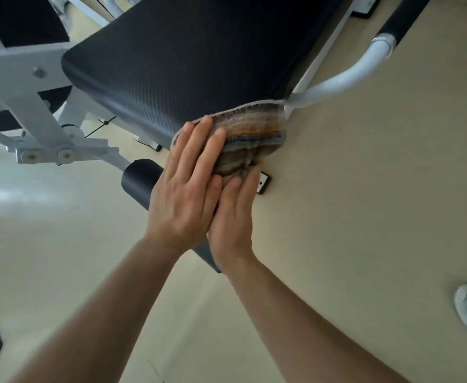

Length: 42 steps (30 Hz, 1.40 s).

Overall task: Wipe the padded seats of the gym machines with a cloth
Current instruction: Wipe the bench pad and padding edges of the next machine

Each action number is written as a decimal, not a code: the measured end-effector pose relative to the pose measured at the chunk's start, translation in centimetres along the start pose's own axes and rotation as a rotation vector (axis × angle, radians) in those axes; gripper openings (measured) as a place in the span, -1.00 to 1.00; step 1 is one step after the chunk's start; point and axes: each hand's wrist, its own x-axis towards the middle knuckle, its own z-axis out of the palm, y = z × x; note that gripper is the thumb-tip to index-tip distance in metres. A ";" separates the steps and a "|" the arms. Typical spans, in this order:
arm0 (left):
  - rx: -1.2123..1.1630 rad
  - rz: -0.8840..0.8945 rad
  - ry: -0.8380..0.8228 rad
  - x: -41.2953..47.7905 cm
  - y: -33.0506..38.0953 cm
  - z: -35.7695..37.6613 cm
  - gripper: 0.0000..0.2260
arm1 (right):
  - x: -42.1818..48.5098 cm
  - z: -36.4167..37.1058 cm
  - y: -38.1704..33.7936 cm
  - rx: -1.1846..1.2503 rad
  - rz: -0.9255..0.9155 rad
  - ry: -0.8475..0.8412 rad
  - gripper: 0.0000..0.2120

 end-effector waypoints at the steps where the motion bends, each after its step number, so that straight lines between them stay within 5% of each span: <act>1: -0.003 -0.047 -0.001 -0.6 0.0 0.3 -0.54 | -0.2 -0.4 0.2 0.038 -0.023 -0.037 -0.40; 5: -0.199 -0.333 0.102 -0.4 2.8 1.7 -0.52 | 1.4 -3.4 -1.4 -0.242 -0.230 -0.129 -0.39; 11: -1.003 -0.950 0.486 2.5 6.9 2.9 -0.48 | 5.1 -7.1 -7.1 -0.936 -0.667 -0.356 -0.51; 15: -0.991 -1.201 0.644 6.2 7.5 2.6 -0.48 | 9.9 -6.6 -11.2 -1.293 -0.798 -0.618 -0.52; 17: -1.053 -1.231 0.719 6.8 7.3 2.9 -0.49 | 11.1 -5.5 -12.3 -1.349 -0.773 -0.742 -0.49; 20: -1.122 -1.226 0.768 6.1 7.7 3.4 -0.41 | 9.8 -5.6 -11.8 -1.359 -0.762 -0.695 -0.49; 27: -1.591 -1.497 0.679 4.8 11.9 3.8 -0.58 | 8.2 -8.6 -13.1 -1.493 -0.745 -0.851 -0.46; 31: -1.621 -1.641 0.681 6.0 8.7 2.6 -0.55 | 9.9 -4.4 -14.2 -1.518 -0.675 -0.936 -0.48; 33: -1.590 -1.640 0.641 5.8 7.9 2.3 -0.54 | 9.5 -2.8 -13.8 -1.504 -0.673 -0.870 -0.47; 37: -1.610 -1.543 0.707 4.7 8.6 2.6 -0.58 | 6.6 -4.6 -13.1 -1.425 -0.905 -0.472 -0.57; 42: -1.758 -1.429 0.723 4.8 7.6 3.8 -0.62 | 6.7 -7.1 -12.3 -1.523 -0.808 -0.788 -0.46</act>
